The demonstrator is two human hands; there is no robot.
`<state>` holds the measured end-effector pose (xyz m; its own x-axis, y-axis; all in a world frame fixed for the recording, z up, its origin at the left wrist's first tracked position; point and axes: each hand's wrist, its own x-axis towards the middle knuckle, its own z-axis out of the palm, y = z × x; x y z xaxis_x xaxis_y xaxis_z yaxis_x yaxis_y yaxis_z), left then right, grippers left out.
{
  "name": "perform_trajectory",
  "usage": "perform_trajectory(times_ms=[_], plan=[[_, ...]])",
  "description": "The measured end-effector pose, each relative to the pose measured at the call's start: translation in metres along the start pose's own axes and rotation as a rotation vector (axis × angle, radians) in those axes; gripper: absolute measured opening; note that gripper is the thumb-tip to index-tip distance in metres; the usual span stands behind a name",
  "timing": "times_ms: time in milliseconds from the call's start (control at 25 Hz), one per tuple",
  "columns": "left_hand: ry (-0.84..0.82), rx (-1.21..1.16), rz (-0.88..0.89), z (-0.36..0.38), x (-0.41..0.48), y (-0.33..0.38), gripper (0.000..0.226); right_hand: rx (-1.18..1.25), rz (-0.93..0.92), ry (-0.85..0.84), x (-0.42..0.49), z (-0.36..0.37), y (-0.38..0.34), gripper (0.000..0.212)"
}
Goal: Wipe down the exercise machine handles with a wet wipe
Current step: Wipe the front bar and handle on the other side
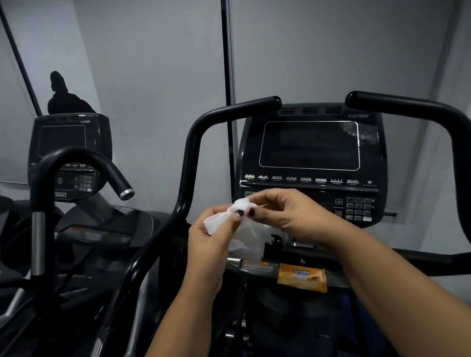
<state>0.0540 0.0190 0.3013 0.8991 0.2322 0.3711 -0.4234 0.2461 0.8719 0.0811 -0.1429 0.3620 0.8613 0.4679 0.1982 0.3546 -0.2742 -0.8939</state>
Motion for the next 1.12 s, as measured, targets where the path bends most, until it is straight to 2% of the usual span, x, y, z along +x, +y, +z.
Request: perform_trajectory(times_ms=[120,160,240,360,520,640,680,800,840,960,1000,1120], plan=[[-0.040,-0.001,0.042,-0.005,0.004,0.004,0.013,0.033,-0.061,0.168,-0.001,-0.002,-0.003,0.007],[-0.040,-0.012,0.034,-0.007,0.005,0.005,0.014,0.072,-0.068,0.207,-0.001,-0.004,-0.004,0.005],[-0.045,-0.022,0.005,-0.011,0.005,0.005,0.012,0.133,-0.062,0.243,-0.003,-0.009,-0.005,0.011],[-0.124,-0.001,-0.049,-0.014,0.004,0.005,0.015,0.090,-0.072,0.264,-0.006,-0.012,-0.008,0.015],[-0.307,0.023,-0.144,-0.009,-0.003,0.008,0.037,0.048,-0.118,0.344,-0.005,-0.009,-0.014,0.013],[-0.328,0.028,-0.118,-0.006,-0.005,0.011,0.030,-0.002,-0.138,0.434,-0.002,-0.012,-0.016,0.014],[-0.339,0.030,-0.114,-0.007,-0.005,0.013,0.036,-0.015,-0.122,0.454,-0.001,-0.014,-0.015,0.014],[-0.446,0.033,-0.109,-0.010,-0.006,0.015,0.075,0.024,-0.026,0.486,0.004,-0.023,-0.010,0.011],[-0.496,0.037,-0.097,-0.010,-0.006,0.016,0.076,0.017,-0.002,0.506,0.007,-0.025,-0.007,0.010],[-0.629,0.058,-0.117,-0.009,-0.004,0.018,0.050,0.041,0.033,0.511,0.018,-0.028,0.000,0.004],[-0.639,0.052,-0.142,-0.008,-0.004,0.019,0.046,0.091,0.057,0.478,0.022,-0.028,0.001,0.003],[-0.583,-0.040,-0.216,-0.009,0.002,0.017,0.051,0.252,0.201,0.319,0.035,-0.037,0.013,0.009]])
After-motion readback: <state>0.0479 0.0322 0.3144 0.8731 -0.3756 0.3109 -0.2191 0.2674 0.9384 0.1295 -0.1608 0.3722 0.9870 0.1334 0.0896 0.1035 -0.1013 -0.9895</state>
